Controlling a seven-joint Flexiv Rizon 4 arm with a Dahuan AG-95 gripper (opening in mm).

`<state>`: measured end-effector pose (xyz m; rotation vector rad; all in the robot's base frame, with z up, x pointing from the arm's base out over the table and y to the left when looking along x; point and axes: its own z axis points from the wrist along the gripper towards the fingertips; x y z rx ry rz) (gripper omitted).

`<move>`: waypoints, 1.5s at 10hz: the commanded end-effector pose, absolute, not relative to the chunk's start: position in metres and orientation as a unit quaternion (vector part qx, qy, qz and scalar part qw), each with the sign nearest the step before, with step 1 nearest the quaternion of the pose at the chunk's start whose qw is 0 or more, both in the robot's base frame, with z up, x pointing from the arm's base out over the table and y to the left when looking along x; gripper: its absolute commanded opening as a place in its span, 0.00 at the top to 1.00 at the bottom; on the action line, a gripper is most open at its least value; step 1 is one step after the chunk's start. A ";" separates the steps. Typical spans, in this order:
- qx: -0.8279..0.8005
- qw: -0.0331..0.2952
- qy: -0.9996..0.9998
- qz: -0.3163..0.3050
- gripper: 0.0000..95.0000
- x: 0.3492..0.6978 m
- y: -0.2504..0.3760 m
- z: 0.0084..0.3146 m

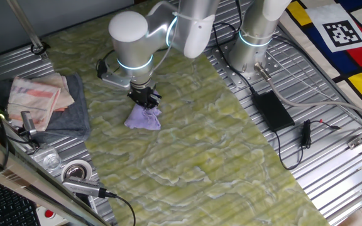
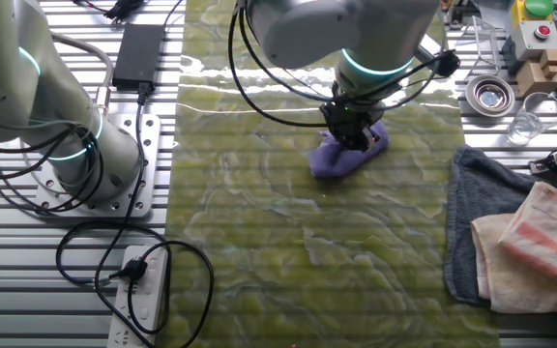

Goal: Clean the table with a cloth

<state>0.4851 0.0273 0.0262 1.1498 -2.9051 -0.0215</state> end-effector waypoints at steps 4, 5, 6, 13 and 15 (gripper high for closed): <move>0.384 0.014 -0.923 -0.002 1.00 0.482 0.010 0.032; 0.383 0.014 -0.924 -0.002 1.00 0.480 0.008 0.031; 0.374 0.015 -0.927 -0.005 1.00 0.477 0.002 0.031; 0.381 0.011 -0.924 -0.010 1.00 0.454 -0.029 0.028; 0.384 0.011 -0.923 -0.011 1.00 0.449 -0.038 0.030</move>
